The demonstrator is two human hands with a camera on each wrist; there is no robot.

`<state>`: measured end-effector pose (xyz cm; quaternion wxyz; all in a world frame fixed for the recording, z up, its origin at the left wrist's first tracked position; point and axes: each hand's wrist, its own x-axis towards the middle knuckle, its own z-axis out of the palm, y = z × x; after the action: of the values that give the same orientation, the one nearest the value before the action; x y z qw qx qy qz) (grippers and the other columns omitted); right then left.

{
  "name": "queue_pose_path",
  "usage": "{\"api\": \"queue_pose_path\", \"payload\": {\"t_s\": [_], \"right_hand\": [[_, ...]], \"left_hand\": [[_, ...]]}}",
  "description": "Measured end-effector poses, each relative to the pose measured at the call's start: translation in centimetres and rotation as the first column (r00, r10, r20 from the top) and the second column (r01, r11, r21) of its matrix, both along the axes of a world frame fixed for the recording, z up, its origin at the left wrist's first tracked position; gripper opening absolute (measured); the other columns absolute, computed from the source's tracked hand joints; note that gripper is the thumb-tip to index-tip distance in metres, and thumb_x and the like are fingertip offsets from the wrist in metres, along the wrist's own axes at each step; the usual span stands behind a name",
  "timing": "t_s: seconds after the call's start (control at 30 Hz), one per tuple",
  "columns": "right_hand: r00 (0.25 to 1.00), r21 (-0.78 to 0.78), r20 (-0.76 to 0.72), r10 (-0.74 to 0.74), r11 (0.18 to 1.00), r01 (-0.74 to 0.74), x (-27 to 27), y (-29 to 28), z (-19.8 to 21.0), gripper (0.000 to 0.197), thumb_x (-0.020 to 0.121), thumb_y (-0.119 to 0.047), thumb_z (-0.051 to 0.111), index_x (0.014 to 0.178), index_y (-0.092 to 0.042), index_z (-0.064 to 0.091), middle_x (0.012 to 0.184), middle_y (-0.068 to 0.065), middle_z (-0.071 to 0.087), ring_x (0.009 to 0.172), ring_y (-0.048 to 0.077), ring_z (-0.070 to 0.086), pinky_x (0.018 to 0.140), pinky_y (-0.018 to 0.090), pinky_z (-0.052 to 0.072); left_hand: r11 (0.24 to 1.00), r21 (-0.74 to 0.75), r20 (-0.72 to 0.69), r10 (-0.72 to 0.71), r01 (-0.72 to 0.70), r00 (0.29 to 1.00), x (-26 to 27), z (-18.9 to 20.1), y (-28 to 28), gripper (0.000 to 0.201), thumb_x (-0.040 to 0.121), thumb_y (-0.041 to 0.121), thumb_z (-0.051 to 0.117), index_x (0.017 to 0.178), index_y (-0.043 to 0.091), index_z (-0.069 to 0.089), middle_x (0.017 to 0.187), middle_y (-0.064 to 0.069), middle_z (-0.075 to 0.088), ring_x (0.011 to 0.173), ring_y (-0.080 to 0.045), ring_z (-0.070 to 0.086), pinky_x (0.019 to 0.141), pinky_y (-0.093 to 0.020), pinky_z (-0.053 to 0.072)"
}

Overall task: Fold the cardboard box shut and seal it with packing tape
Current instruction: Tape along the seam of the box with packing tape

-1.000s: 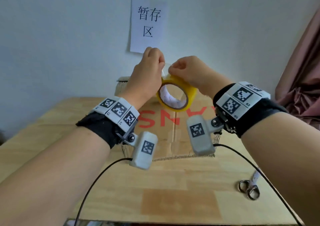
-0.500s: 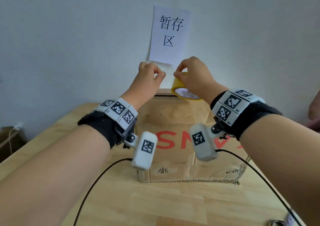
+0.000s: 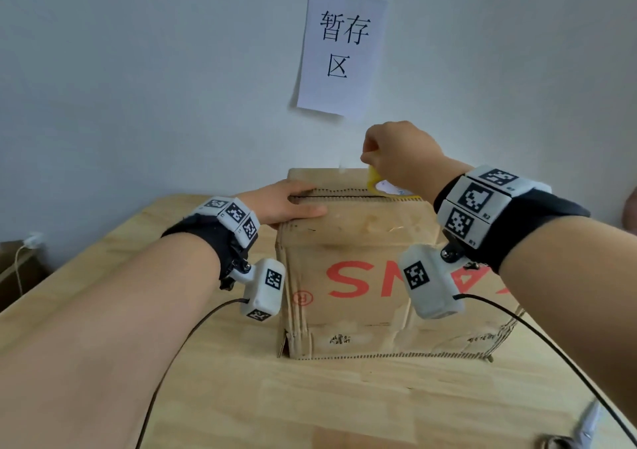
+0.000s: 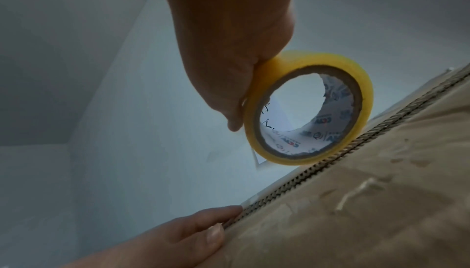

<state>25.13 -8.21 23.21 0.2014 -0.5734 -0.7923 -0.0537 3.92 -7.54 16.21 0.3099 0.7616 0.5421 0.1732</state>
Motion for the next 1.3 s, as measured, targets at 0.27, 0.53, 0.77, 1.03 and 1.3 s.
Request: {"api": "queue_pose_path", "payload": {"t_s": [0.27,0.53,0.77,1.03,1.3], "right_hand": [[0.995,-0.043,0.093,-0.032,0.998,0.036,2.2,-1.2,-0.2,0.012,0.095,-0.023,0.055,0.096,-0.013,0.063,0.101,0.008,0.063,0.092,0.028,0.059,0.067,0.033,0.041],[0.996,-0.013,0.093,0.009,1.000,-0.008,4.1,-2.3,-0.1,0.009,0.092,-0.022,0.055,0.089,-0.016,0.062,0.096,0.005,0.065,0.088,0.024,0.059,0.065,0.030,0.042],[0.993,0.053,0.108,0.041,0.997,-0.047,4.2,-3.3,-0.7,0.018,0.094,-0.027,0.052,0.097,-0.014,0.064,0.097,0.007,0.064,0.092,0.027,0.057,0.064,0.030,0.037],[0.973,0.053,0.209,0.098,0.992,-0.112,3.1,-3.9,0.4,0.013,0.092,-0.025,0.053,0.094,-0.017,0.063,0.095,0.004,0.062,0.089,0.025,0.058,0.061,0.028,0.037],[0.947,-0.003,0.299,0.118,0.992,-0.123,0.1,-3.8,0.1,0.014,0.090,-0.021,0.052,0.095,-0.016,0.064,0.093,0.003,0.060,0.089,0.025,0.059,0.059,0.028,0.037]], "left_hand": [[0.992,0.128,-0.112,0.030,-0.016,0.993,4.4,-0.6,-2.5,0.076,0.078,0.063,0.061,0.143,0.032,0.037,0.149,0.002,0.025,0.136,-0.017,0.031,0.109,-0.028,0.026],[0.990,0.129,-0.251,0.091,-0.060,0.964,7.6,-0.3,-5.4,0.080,0.077,0.072,0.053,0.142,0.029,0.036,0.147,0.004,0.020,0.132,-0.025,0.033,0.103,-0.033,0.031],[0.999,0.026,-0.195,0.048,-0.043,0.980,6.9,-0.4,-4.3,0.106,0.057,0.088,0.054,0.144,0.031,0.031,0.149,0.001,0.028,0.135,-0.020,0.034,0.112,-0.039,0.030],[1.000,-0.002,-0.262,-0.030,0.031,0.965,4.5,0.3,-4.2,0.080,0.081,0.067,0.053,0.148,0.034,0.025,0.155,0.010,0.014,0.141,-0.013,0.019,0.114,-0.032,0.016],[0.997,0.080,-0.037,0.021,-0.018,0.999,4.9,-0.2,-5.1,0.056,0.087,0.048,0.058,0.138,0.026,0.046,0.130,0.011,0.040,0.116,-0.005,0.042,0.091,-0.013,0.032]]}}
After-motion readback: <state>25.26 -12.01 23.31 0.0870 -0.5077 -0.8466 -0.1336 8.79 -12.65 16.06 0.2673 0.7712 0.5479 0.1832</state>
